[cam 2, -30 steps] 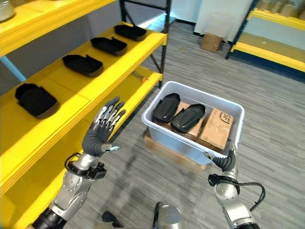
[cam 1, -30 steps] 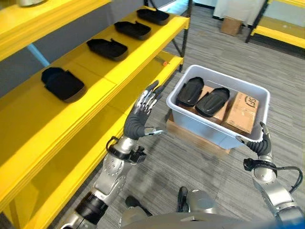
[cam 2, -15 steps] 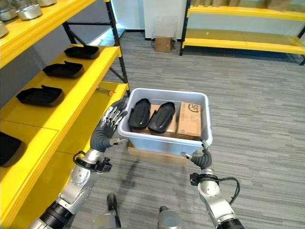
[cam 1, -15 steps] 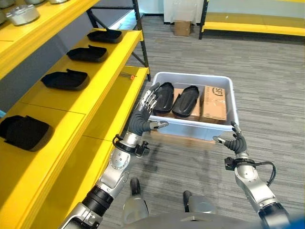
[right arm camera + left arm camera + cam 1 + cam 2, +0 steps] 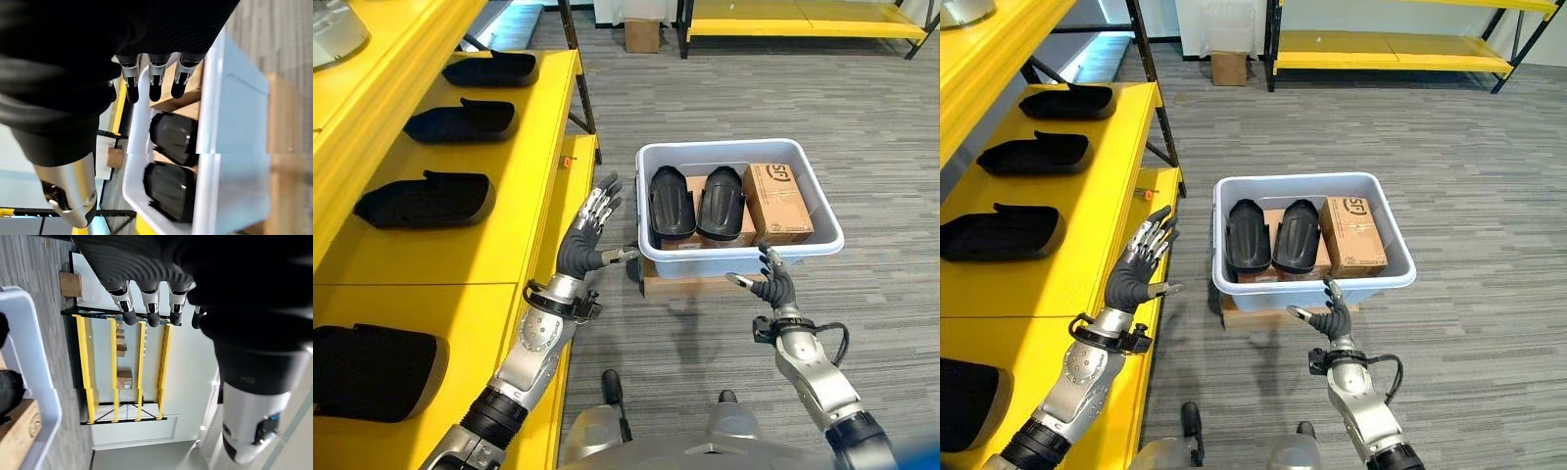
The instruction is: Move parts from the plastic box to the shelf.
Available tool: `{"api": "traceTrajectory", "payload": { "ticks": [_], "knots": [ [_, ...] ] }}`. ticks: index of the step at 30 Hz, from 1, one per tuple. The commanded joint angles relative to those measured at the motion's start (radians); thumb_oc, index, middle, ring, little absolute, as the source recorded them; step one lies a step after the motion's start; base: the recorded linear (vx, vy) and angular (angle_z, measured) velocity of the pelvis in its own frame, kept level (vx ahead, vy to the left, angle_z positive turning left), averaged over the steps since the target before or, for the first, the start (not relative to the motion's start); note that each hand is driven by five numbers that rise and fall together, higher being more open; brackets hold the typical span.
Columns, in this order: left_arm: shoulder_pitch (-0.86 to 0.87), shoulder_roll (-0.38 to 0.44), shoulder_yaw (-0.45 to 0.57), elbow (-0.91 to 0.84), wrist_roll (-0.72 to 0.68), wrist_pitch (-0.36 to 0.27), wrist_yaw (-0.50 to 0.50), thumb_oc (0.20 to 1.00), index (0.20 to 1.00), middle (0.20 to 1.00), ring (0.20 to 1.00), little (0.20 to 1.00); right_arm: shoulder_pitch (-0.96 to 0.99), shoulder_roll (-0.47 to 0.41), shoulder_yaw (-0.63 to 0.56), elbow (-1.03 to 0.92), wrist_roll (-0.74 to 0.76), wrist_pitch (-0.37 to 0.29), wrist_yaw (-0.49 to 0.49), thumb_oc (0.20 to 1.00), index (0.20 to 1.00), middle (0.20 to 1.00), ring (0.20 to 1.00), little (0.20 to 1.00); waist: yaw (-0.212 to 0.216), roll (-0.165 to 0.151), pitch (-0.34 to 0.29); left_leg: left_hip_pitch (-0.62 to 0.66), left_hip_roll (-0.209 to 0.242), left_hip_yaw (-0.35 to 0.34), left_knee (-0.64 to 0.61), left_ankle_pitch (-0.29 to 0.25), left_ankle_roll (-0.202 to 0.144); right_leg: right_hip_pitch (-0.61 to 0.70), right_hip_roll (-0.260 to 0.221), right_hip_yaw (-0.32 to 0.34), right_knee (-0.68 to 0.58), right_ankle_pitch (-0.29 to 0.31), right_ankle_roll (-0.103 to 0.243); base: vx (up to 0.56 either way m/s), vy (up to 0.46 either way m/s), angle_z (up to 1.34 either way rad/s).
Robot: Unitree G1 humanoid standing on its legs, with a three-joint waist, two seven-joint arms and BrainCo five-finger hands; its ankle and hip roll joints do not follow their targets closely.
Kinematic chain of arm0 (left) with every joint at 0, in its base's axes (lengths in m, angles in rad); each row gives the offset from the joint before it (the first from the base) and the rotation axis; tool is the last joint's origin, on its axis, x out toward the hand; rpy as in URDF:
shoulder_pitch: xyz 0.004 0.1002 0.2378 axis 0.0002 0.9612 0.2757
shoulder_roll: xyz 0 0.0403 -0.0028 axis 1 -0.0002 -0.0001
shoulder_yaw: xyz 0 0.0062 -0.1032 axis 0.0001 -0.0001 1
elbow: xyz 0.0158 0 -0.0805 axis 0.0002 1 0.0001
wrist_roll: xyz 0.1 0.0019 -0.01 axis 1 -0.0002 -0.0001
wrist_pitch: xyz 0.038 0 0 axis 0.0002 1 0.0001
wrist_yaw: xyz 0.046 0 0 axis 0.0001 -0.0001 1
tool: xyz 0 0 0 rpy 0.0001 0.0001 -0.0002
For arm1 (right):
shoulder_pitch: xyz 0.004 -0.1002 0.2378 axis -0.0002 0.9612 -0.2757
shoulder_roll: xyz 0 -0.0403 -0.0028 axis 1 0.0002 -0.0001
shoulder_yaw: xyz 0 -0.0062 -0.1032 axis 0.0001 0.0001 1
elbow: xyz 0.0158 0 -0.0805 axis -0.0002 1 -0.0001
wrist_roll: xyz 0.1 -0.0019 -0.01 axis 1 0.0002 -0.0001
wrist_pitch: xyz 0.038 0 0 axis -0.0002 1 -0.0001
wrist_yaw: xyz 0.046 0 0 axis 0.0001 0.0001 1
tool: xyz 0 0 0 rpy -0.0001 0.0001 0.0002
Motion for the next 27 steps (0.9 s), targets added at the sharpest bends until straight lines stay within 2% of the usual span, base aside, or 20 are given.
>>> {"api": "traceTrajectory", "payload": {
  "ticks": [1, 4, 5, 7, 8, 9, 10, 11, 12, 14, 16, 18, 21, 24, 27],
  "knots": [
    [-0.003, -0.028, 0.015, -0.077, 0.029, -0.017, -0.026, 1.000, 1.000, 1.000, 1.000, 1.000, -0.083, -0.015, -0.043, 0.016, -0.025, -0.058, -0.101, 1.000, 1.000, 1.000, 1.000, 1.000, 0.015, 0.028, -0.047, -0.025, 0.049, 0.017, 0.092, -0.083, 0.044, -0.011, 0.051, -0.068, 0.094, 0.033, -0.042, 0.02, 0.157, -0.23],
    [-0.008, -0.035, 0.009, -0.070, 0.026, -0.012, -0.015, 1.000, 1.000, 1.000, 1.000, 1.000, -0.107, 0.003, -0.044, 0.035, -0.041, -0.066, -0.114, 1.000, 1.000, 1.000, 1.000, 1.000, 0.030, 0.029, -0.049, -0.009, 0.041, 0.043, 0.080, -0.096, 0.067, -0.061, 0.029, -0.122, 0.228, 0.074, -0.040, 0.06, 0.150, -0.46],
    [0.002, -0.039, 0.006, -0.071, 0.031, -0.013, -0.005, 1.000, 1.000, 1.000, 1.000, 1.000, -0.119, 0.014, -0.041, 0.043, -0.050, -0.066, -0.106, 1.000, 1.000, 1.000, 1.000, 1.000, 0.035, 0.030, -0.048, 0.023, 0.038, 0.060, 0.064, -0.115, 0.069, -0.090, 0.016, -0.157, 0.303, 0.087, -0.026, 0.19, 0.140, -0.63],
    [0.017, -0.043, 0.004, -0.067, 0.055, -0.012, 0.014, 1.000, 1.000, 1.000, 1.000, 1.000, -0.145, 0.018, -0.028, 0.050, -0.064, -0.058, -0.104, 1.000, 1.000, 1.000, 1.000, 1.000, 0.035, 0.032, -0.042, 0.068, 0.041, 0.099, 0.036, -0.119, 0.062, -0.113, 0.023, -0.194, 0.299, 0.086, -0.022, 0.19, 0.032, -0.90],
    [0.016, -0.041, 0.003, -0.065, 0.062, -0.010, 0.022, 1.000, 1.000, 1.000, 1.000, 1.000, -0.152, 0.014, -0.028, 0.051, -0.062, -0.057, -0.098, 1.000, 1.000, 1.000, 1.000, 1.000, 0.029, 0.031, -0.040, 0.081, 0.042, 0.104, 0.028, -0.120, 0.056, -0.122, 0.041, -0.195, 0.255, 0.088, -0.022, 0.25, -0.157, -0.95],
    [0.013, -0.043, -0.004, -0.065, 0.051, -0.001, 0.017, 1.000, 1.000, 1.000, 1.000, 1.000, -0.153, 0.006, -0.038, 0.043, -0.062, -0.055, -0.094, 1.000, 1.000, 1.000, 1.000, 1.000, -0.002, 0.026, -0.037, 0.111, 0.032, 0.086, 0.011, -0.134, 0.046, -0.171, 0.076, -0.158, 0.090, 0.142, -0.011, 0.22, -0.238, -0.51],
    [0.013, -0.046, -0.007, -0.064, 0.044, -0.001, 0.009, 1.000, 1.000, 1.000, 1.000, 1.000, -0.147, 0.006, -0.047, 0.037, -0.072, -0.059, -0.097, 1.000, 1.000, 1.000, 1.000, 1.000, -0.013, 0.021, -0.036, 0.109, 0.026, 0.088, 0.009, -0.128, 0.047, -0.193, 0.069, -0.145, 0.010, 0.197, -0.015, 0.24, -0.266, -0.21],
    [0.011, -0.045, -0.010, -0.068, 0.045, 0.002, 0.004, 1.000, 1.000, 1.000, 1.000, 1.000, -0.140, 0.008, -0.053, 0.031, -0.080, -0.061, -0.102, 1.000, 1.000, 1.000, 1.000, 1.000, -0.020, 0.018, -0.037, 0.113, 0.022, 0.080, 0.008, -0.139, 0.047, -0.206, 0.054, -0.127, -0.042, 0.239, -0.003, 0.20, -0.249, 0.14],
    [0.010, -0.041, -0.014, -0.076, 0.054, 0.006, 0.000, 1.000, 1.000, 1.000, 1.000, 1.000, -0.130, 0.015, -0.065, 0.027, -0.098, -0.065, -0.114, 1.000, 1.000, 1.000, 1.000, 1.000, -0.028, 0.014, -0.033, 0.126, 0.017, 0.065, 0.009, -0.158, 0.049, -0.227, 0.024, -0.088, -0.106, 0.308, 0.016, 0.26, -0.270, 0.26],
    [0.026, -0.032, -0.026, -0.082, 0.052, -0.007, 0.000, 1.000, 1.000, 1.000, 1.000, 1.000, -0.115, 0.027, -0.088, 0.031, -0.120, -0.074, -0.110, 1.000, 1.000, 1.000, 1.000, 1.000, -0.037, 0.012, -0.027, 0.151, 0.023, 0.057, 0.011, -0.181, 0.048, -0.248, -0.001, -0.057, -0.150, 0.345, 0.029, 0.28, -0.283, 0.52],
    [0.036, -0.037, -0.031, -0.091, 0.049, -0.010, -0.004, 1.000, 1.000, 1.000, 1.000, 1.000, -0.100, 0.013, -0.104, 0.030, -0.135, -0.064, -0.096, 1.000, 1.000, 1.000, 1.000, 1.000, -0.049, 0.020, -0.034, 0.162, 0.032, 0.031, 0.011, -0.182, 0.038, -0.214, 0.024, -0.013, -0.174, 0.305, 0.033, 0.36, -0.333, 0.71],
    [0.029, -0.045, -0.053, -0.095, 0.034, -0.006, 0.002, 1.000, 1.000, 1.000, 1.000, 1.000, -0.088, 0.000, -0.098, 0.032, -0.151, -0.051, -0.102, 1.000, 1.000, 1.000, 1.000, 1.000, -0.063, 0.027, -0.039, 0.169, 0.050, -0.017, 0.035, -0.184, 0.022, -0.180, 0.048, 0.030, -0.148, 0.268, 0.018, 0.35, -0.357, 0.92],
    [0.005, -0.051, -0.069, -0.087, 0.004, -0.028, 0.017, 1.000, 1.000, 1.000, 1.000, 1.000, -0.102, -0.020, -0.079, 0.034, -0.149, -0.057, -0.110, 1.000, 1.000, 1.000, 1.000, 1.000, -0.071, 0.036, -0.034, 0.158, 0.073, -0.041, 0.043, -0.173, 0.001, -0.191, 0.076, 0.049, -0.093, 0.217, -0.012, 0.08, -0.174, 0.76],
    [-0.041, -0.077, -0.086, -0.083, -0.007, -0.047, 0.045, 1.000, 1.000, 1.000, 1.000, 1.000, -0.160, -0.042, -0.069, 0.067, -0.163, -0.093, -0.129, 1.000, 1.000, 1.000, 1.000, 1.000, -0.072, 0.050, -0.017, 0.124, 0.101, -0.074, 0.052, -0.142, -0.021, -0.195, 0.107, 0.065, -0.053, 0.172, -0.048, 0.04, -0.169, 0.07],
    [-0.113, -0.094, -0.086, -0.078, -0.017, -0.020, 0.059, 1.000, 1.000, 1.000, 1.000, 1.000, -0.272, -0.084, -0.087, 0.090, -0.128, -0.075, -0.125, 1.000, 1.000, 1.000, 1.000, 1.000, -0.068, 0.061, 0.012, 0.075, 0.125, -0.090, 0.059, -0.110, -0.040, -0.214, 0.121, 0.051, -0.019, 0.139, -0.074, -0.02, -0.117, 0.04]
  ]
}}
